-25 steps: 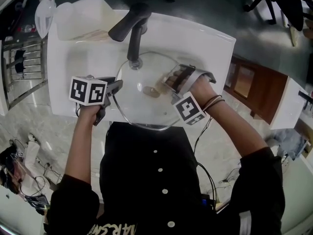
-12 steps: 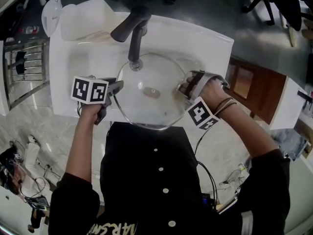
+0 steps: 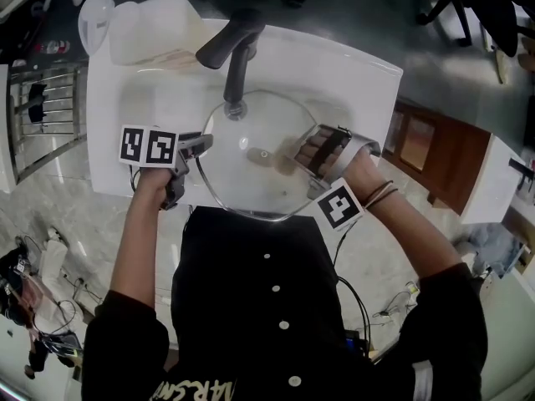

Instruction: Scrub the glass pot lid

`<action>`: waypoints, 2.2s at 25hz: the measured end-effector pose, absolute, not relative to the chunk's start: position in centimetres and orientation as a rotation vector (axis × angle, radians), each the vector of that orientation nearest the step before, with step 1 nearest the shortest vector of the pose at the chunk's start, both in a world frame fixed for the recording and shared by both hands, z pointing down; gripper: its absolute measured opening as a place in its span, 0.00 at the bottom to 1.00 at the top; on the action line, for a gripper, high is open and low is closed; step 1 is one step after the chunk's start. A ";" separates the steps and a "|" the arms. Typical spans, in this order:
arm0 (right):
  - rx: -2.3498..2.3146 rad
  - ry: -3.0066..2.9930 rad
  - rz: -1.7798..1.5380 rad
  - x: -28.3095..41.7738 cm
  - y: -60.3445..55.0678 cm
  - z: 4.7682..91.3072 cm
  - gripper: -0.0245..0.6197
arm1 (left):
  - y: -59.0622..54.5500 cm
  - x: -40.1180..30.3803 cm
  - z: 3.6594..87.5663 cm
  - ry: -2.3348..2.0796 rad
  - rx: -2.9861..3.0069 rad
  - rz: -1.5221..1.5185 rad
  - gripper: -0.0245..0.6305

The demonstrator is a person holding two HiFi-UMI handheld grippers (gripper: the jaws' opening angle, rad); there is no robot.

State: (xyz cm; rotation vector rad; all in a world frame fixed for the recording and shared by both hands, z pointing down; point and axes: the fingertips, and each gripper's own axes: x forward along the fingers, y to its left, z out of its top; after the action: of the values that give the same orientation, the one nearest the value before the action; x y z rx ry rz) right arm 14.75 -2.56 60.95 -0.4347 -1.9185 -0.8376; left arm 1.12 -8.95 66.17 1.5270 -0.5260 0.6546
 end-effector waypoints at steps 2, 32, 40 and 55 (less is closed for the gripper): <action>-0.359 -1.976 -0.874 11.7 -2.5 60.3 0.25 | -9.0 1.1 66.2 -0.524 1.495 0.621 0.20; -0.533 -2.038 -0.921 7.3 0.3 61.3 0.25 | -9.3 1.2 66.0 -0.534 1.466 0.562 0.19; -0.700 -1.892 -0.952 12.5 2.3 61.4 0.25 | -9.3 1.1 66.0 -0.528 1.471 0.583 0.19; -0.900 -1.718 -0.903 20.7 3.8 60.4 0.25 | -9.3 1.2 65.9 -0.545 1.459 0.586 0.19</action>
State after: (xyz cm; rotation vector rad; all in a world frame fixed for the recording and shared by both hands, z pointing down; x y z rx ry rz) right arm 20.71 3.84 60.38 -0.9002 -1.7182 -0.9026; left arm 1.15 -9.30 65.95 1.4589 -0.5454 0.5865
